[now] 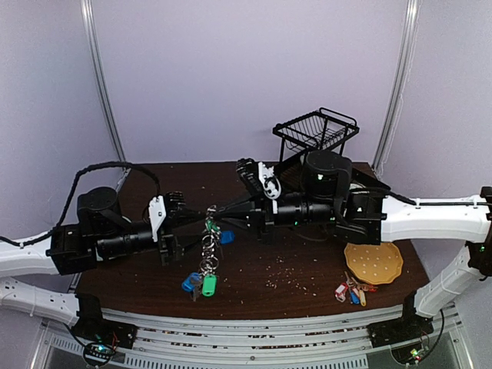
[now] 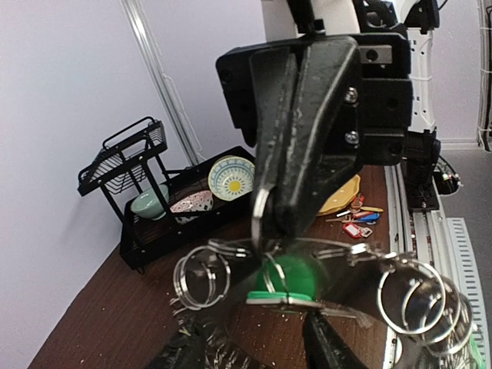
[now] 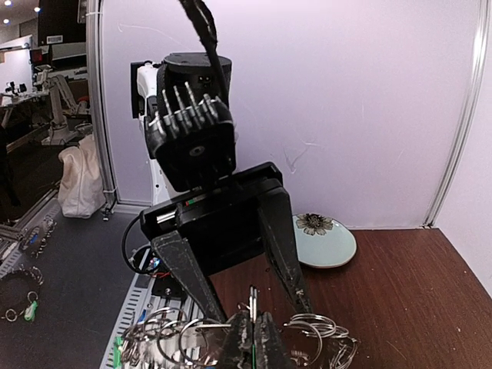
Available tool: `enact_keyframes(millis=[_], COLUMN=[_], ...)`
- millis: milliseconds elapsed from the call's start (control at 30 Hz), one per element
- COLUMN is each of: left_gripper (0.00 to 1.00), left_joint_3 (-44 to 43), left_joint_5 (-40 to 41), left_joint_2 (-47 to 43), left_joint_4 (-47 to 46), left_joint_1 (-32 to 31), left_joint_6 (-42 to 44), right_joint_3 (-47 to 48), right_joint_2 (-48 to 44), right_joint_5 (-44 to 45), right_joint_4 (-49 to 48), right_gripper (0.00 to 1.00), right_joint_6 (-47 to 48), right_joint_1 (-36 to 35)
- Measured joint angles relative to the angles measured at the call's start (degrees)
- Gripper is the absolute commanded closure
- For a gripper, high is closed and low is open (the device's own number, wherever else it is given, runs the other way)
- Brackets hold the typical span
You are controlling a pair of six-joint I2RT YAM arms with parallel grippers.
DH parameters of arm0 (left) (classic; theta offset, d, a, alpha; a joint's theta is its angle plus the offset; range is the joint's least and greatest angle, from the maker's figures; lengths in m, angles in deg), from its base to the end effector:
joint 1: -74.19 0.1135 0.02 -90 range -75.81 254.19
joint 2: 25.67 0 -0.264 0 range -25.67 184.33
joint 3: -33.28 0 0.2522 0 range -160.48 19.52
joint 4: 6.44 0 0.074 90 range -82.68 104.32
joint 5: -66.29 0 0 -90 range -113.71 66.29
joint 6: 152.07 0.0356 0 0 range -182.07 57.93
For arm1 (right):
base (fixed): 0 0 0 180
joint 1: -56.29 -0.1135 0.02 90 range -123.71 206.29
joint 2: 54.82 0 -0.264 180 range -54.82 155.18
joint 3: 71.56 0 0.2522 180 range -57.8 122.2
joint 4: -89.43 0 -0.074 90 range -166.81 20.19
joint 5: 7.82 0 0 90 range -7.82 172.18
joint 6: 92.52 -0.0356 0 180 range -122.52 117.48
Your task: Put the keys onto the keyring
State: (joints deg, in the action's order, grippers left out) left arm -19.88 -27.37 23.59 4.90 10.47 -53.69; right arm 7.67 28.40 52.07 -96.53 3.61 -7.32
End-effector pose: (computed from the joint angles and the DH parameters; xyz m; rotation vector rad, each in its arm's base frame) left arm 0.0900 -0.1874 0.3165 1.0762 1.3947 -0.7677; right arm 0.1374 0.3171 0.3617 -1.2860 1.0629 1.1789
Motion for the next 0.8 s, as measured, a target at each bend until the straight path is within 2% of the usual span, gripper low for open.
enact_keyframes(millis=[133, 467, 600, 800], left_gripper=[0.69, 0.73, 0.93, 0.89], left_joint_3=[2.64, 4.48, 4.48, 4.52], left_joint_5=[-1.70, -3.23, -4.17, -5.40], left_joint_2=[0.50, 4.22, 6.71, 8.55], left_joint_4=[-4.50, -15.50, -17.99, -20.68], left_joint_1=[0.02, 0.02, 0.04, -0.02], left_joint_6=[-0.57, -1.73, -2.49, -3.08], right_joint_3=[-3.63, -8.02, -8.72, -9.79], right_joint_2=[-0.09, 0.85, 3.54, 5.22], right_joint_5=[0.55, 1.70, 3.13, 7.08], right_joint_4=[-7.23, -23.54, -29.31, -34.99], right_gripper=[1.00, 1.00, 1.00, 1.00], right_joint_6=[-3.43, -11.80, -15.32, -18.25], right_joint_1=[0.02, 0.07, 0.07, 0.07])
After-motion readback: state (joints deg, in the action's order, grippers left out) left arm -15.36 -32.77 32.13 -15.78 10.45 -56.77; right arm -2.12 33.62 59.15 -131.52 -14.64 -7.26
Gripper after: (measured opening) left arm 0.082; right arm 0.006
